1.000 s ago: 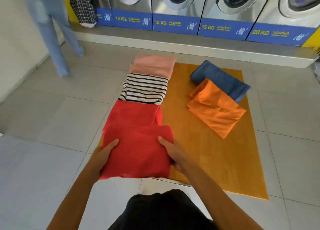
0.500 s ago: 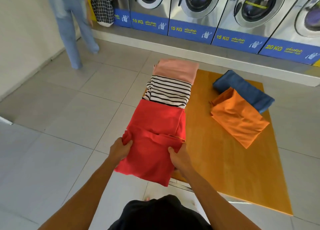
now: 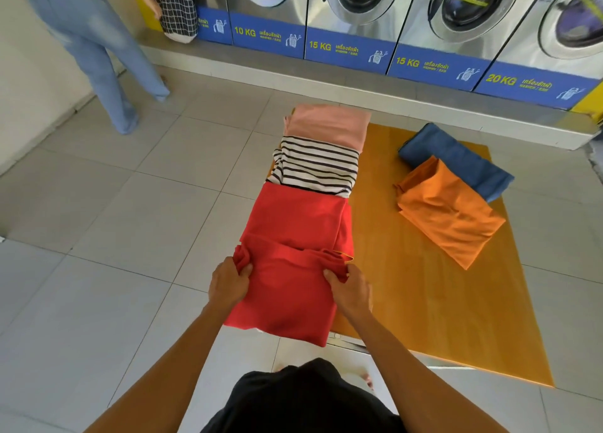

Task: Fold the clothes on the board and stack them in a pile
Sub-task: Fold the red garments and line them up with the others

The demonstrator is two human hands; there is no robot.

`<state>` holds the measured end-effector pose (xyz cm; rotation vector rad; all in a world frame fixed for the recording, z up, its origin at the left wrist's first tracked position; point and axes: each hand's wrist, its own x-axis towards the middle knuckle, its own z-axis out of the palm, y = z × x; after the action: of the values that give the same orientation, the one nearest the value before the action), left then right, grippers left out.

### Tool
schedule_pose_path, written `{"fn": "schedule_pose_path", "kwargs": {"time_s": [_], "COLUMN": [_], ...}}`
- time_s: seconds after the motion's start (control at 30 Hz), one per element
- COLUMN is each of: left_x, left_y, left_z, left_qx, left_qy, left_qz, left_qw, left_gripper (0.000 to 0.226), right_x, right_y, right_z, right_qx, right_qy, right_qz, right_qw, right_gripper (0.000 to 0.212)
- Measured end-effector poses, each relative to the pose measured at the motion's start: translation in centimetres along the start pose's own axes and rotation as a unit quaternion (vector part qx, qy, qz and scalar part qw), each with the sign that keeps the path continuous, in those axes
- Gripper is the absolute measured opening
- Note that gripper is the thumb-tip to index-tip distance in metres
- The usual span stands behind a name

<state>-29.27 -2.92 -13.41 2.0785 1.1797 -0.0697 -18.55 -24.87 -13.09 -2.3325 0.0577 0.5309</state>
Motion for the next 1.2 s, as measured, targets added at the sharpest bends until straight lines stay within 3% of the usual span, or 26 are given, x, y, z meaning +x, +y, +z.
{"fn": "schedule_pose_path", "kwargs": {"time_s": [0.27, 0.67, 0.87, 1.1, 1.2], "left_x": [1.0, 1.4, 0.9, 0.6, 0.7], "left_y": [0.4, 1.5, 2.0, 1.5, 1.6], "left_z": [-0.1, -0.4, -0.2, -1.6, -2.5], "left_qx": [0.043, 0.074, 0.034, -0.014, -0.028], "left_qy": [-0.032, -0.045, -0.012, -0.005, 0.005], "left_qz": [-0.003, -0.008, 0.007, 0.028, 0.033], "left_qw": [0.999, 0.996, 0.999, 1.0, 0.999], "left_gripper": [0.042, 0.041, 0.035, 0.045, 0.03], "right_x": [1.5, 1.8, 1.6, 2.0, 2.2], "right_y": [0.5, -0.9, -1.2, 0.1, 0.4], "right_z": [0.1, 0.2, 0.0, -0.4, -0.9], "right_qx": [-0.009, -0.125, -0.13, -0.037, 0.023], "right_qy": [-0.029, -0.013, -0.003, -0.051, -0.066], "right_qz": [0.012, -0.001, 0.006, -0.011, 0.0], "right_qw": [0.999, 0.992, 0.991, 0.998, 0.998], "right_gripper": [0.056, 0.045, 0.046, 0.047, 0.037]}}
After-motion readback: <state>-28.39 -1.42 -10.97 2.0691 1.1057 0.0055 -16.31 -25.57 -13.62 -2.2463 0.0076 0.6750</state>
